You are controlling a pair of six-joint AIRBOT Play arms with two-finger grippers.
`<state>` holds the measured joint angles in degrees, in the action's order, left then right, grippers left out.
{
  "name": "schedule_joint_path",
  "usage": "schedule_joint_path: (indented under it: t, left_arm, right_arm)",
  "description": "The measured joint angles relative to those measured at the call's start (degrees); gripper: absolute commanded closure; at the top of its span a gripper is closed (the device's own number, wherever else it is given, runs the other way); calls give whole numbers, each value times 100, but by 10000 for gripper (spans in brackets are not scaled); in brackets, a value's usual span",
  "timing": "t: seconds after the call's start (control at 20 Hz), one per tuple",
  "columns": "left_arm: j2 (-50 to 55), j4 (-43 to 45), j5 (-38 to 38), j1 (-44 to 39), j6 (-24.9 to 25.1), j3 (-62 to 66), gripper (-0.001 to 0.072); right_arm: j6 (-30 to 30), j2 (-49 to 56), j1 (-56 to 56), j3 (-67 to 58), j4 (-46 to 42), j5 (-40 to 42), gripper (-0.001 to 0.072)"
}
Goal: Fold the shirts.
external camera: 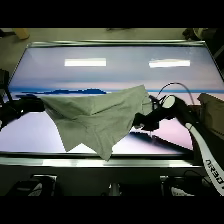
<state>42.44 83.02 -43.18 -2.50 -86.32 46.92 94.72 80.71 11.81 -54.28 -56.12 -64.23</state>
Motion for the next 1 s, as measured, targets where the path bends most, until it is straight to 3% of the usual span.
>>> schedule_joint_path:
  t: [0.25,0.35,0.4,0.45,0.6,0.7,0.85,1.0]
  left_arm:
    - [-140,-15,-240,0,20,7,681]
    - [-184,-20,-278,0,20,9,681]
    - [-195,-24,-286,0,20,9,681]
    - [-205,-35,-295,0,20,9,681]
    - [-214,-33,-334,0,24,83,681]
    - [-221,103,-345,0,39,435,681]
    - [-227,317,-409,4,42,1753,681]
    - [-245,426,-544,4,33,3628,682]
  right_arm:
    - [131,516,498,280,1130,901,189]
    - [203,619,562,315,1384,1073,291]
    - [249,654,575,323,1469,1137,457]
    - [258,684,595,332,1504,1244,693]
    - [-24,625,535,175,1641,1244,692]
    - [-374,302,317,-282,1449,765,692]
    - [-791,-756,-254,-1639,772,142,691]
    - [-951,-2129,-815,-3241,-186,173,691]
